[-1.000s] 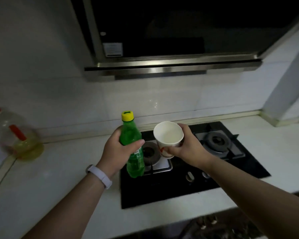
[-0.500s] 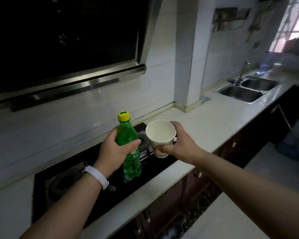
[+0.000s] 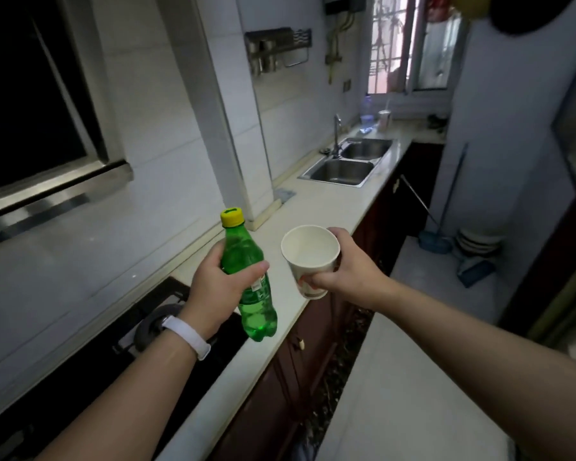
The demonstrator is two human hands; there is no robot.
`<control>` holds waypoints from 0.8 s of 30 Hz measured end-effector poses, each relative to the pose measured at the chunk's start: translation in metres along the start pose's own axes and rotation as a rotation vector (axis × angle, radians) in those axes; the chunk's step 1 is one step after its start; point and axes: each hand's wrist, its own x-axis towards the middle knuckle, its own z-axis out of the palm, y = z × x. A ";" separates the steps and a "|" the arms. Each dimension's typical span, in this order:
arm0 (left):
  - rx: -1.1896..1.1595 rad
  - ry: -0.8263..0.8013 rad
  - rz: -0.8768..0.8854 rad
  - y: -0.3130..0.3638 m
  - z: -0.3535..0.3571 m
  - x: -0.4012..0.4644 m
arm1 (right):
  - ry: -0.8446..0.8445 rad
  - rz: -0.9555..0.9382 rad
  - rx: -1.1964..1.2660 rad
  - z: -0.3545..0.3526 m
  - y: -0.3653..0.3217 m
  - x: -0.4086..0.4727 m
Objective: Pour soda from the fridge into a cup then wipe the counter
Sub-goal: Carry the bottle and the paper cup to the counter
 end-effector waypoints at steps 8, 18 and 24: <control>-0.048 -0.159 0.021 -0.018 0.077 0.076 | 0.122 0.097 -0.060 -0.057 0.044 0.032; -0.094 -0.313 0.036 -0.046 0.140 0.214 | 0.223 0.177 -0.147 -0.105 0.080 0.137; -0.073 -0.377 0.084 -0.049 0.171 0.284 | 0.309 0.179 -0.153 -0.130 0.094 0.184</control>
